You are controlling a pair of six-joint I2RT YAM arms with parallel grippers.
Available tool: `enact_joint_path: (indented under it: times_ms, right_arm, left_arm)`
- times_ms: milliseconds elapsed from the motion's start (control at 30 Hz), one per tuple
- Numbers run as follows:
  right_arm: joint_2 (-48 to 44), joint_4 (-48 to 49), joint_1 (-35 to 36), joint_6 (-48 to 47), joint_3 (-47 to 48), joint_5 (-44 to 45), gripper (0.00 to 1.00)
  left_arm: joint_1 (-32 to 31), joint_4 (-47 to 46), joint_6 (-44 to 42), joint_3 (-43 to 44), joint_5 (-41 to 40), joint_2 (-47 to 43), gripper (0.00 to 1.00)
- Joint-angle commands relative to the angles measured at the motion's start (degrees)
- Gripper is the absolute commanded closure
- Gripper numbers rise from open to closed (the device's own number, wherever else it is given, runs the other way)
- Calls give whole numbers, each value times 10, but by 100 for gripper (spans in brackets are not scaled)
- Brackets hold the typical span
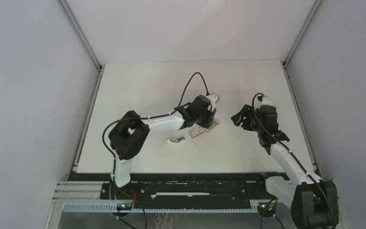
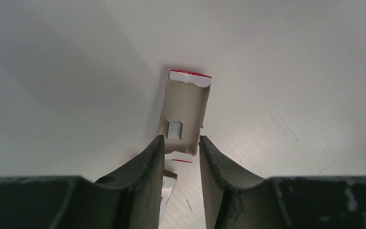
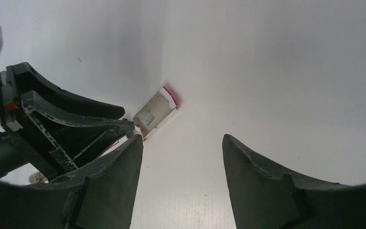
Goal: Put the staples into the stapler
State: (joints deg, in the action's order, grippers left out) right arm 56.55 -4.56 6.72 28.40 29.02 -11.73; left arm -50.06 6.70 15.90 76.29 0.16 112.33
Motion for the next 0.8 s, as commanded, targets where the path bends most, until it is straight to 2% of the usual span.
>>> enact_joint_path:
  times_ms: [0, 767]
  right_arm:
    - [2, 29, -4, 10, 0, -6, 38]
    - [17, 32, -9, 13, 0, -15, 39]
  left_arm:
    - [-9, -6, -5, 39, -3, 15, 64]
    - [-10, 2, -11, 50, -28, 54, 71]
